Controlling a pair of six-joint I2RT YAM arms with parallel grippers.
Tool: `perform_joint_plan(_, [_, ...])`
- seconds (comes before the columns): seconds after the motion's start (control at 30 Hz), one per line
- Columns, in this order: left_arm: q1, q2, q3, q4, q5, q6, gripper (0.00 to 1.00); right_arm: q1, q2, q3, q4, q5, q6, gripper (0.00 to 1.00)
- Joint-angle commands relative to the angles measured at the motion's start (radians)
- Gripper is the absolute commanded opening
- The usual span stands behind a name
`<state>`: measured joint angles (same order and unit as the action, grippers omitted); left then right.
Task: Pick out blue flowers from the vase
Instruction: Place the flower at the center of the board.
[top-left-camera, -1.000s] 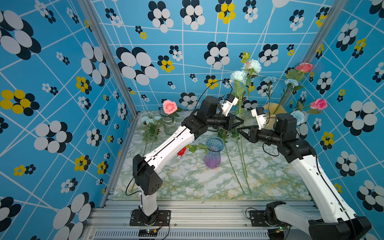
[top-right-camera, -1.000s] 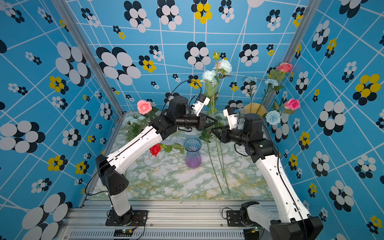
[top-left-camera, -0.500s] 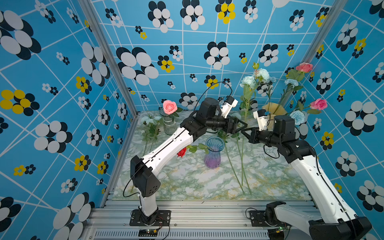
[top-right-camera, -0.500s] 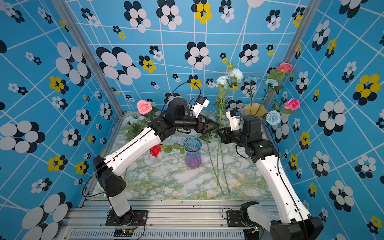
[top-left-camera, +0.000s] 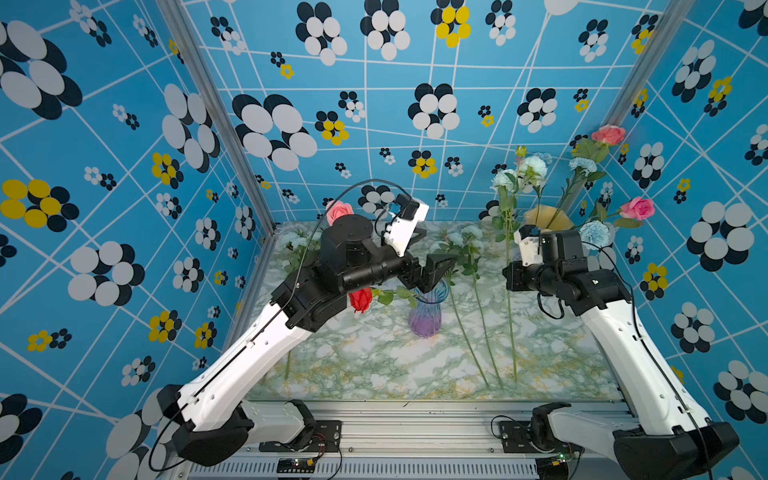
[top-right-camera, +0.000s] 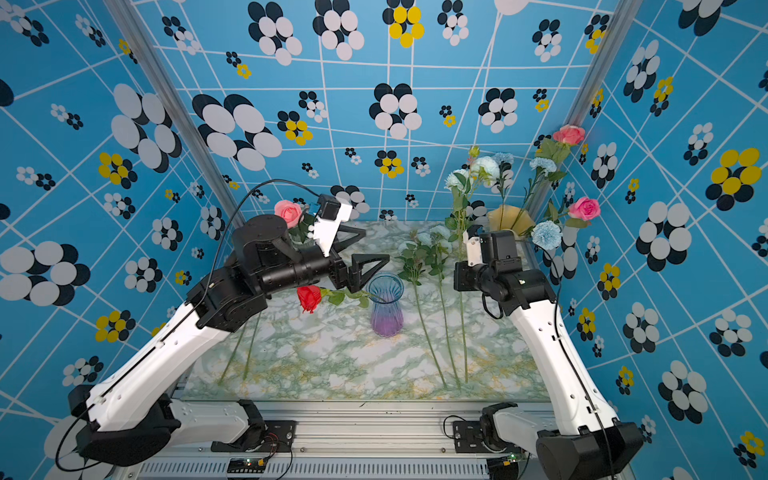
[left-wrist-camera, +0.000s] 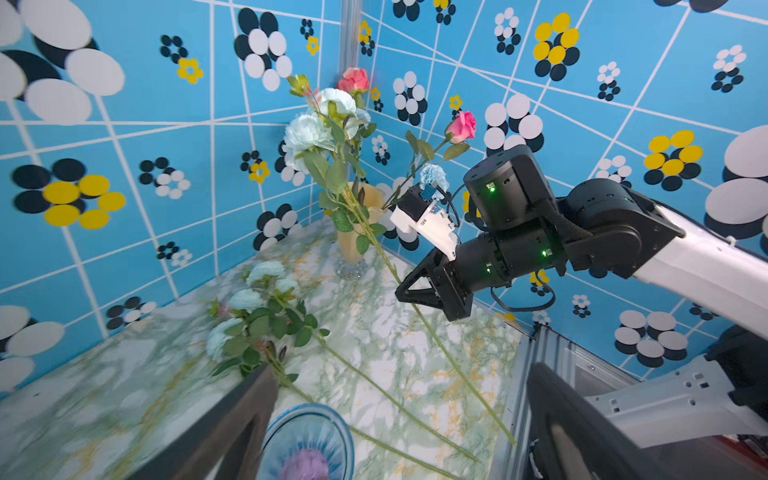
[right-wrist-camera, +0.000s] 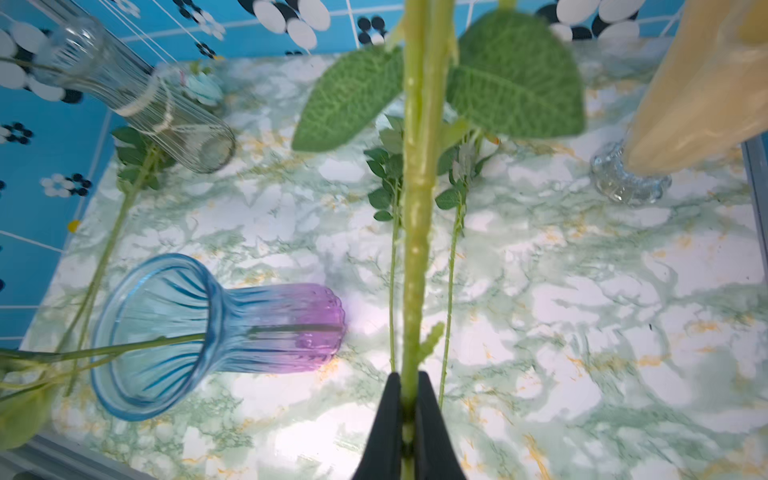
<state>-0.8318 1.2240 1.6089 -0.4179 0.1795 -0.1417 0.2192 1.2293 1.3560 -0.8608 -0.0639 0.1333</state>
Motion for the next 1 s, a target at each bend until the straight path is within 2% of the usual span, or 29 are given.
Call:
perform_joint_plan(0.0, [0.001,-0.113,-0.109,-0.024,-0.178,0.069,0.97,0.002,0.055,0.033,-0.078,0.090,-0.039,0.00])
perform_joint_plan(0.17, [0.005,-0.317,-0.326,0.017,-0.374,0.090,0.98,0.006,0.104,0.005,-0.069,0.205,-0.056,0.00])
perform_joint_plan(0.27, [0.029,-0.414,-0.452,0.024,-0.460,0.054,0.98,0.007,0.137,0.009,-0.071,0.247,-0.060,0.00])
perform_joint_plan(0.4, [0.131,-0.489,-0.577,-0.026,-0.446,-0.044,0.98,0.006,0.194,0.003,-0.057,0.288,-0.056,0.00])
perform_joint_plan(0.57, [0.249,-0.599,-0.803,0.045,-0.356,-0.181,0.98,0.008,0.287,-0.007,-0.035,0.337,-0.047,0.00])
perform_joint_plan(0.77, [0.267,-0.663,-1.018,0.158,-0.324,-0.229,0.99,0.004,0.338,-0.075,0.066,0.388,-0.028,0.00])
perform_joint_plan(0.97, [0.269,-0.690,-1.180,0.259,-0.353,-0.238,1.00,-0.012,0.410,-0.090,0.118,0.408,-0.015,0.00])
